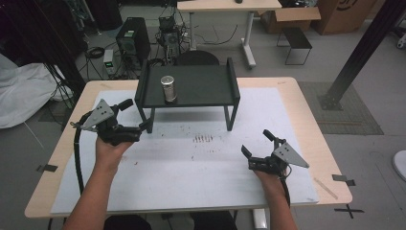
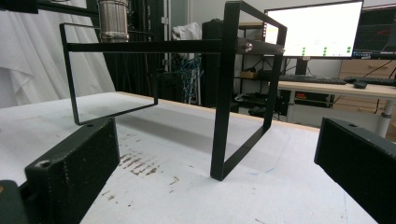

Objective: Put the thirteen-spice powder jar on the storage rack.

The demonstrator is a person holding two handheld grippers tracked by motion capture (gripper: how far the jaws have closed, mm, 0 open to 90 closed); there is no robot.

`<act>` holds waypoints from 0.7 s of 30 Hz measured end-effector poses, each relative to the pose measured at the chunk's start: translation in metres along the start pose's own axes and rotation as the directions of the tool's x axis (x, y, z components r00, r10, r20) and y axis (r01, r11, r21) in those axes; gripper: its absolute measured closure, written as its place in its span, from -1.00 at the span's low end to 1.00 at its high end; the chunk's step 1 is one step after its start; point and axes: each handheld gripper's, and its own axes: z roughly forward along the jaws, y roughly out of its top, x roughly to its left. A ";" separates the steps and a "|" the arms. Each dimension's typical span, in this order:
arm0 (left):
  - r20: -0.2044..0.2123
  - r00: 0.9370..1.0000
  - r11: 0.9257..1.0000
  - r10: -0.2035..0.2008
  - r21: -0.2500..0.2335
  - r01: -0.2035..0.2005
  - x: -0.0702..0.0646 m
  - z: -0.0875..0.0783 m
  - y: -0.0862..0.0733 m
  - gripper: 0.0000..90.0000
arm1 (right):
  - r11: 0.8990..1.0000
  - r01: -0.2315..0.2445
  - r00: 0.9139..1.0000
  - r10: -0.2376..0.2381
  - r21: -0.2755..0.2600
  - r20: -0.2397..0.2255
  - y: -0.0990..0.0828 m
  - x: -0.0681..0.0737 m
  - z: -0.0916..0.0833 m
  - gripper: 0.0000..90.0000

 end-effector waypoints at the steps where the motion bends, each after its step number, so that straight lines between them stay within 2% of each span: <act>1: 0.000 1.000 1.000 -0.001 0.000 0.001 0.000 -0.001 -0.002 -0.99 | 1.000 0.000 1.000 0.000 0.000 0.000 0.000 0.000 0.000 -1.00; 14: 0.000 1.000 1.000 0.003 0.000 -0.003 -0.001 -0.009 -0.030 -0.99 | 1.000 0.001 1.000 -0.001 0.000 0.000 0.000 0.000 0.000 -1.00; 21: 0.004 1.000 1.000 -0.007 0.024 0.007 -0.002 -0.013 -0.050 -0.99 | 1.000 0.002 1.000 -0.002 0.000 0.000 0.000 0.000 0.000 -1.00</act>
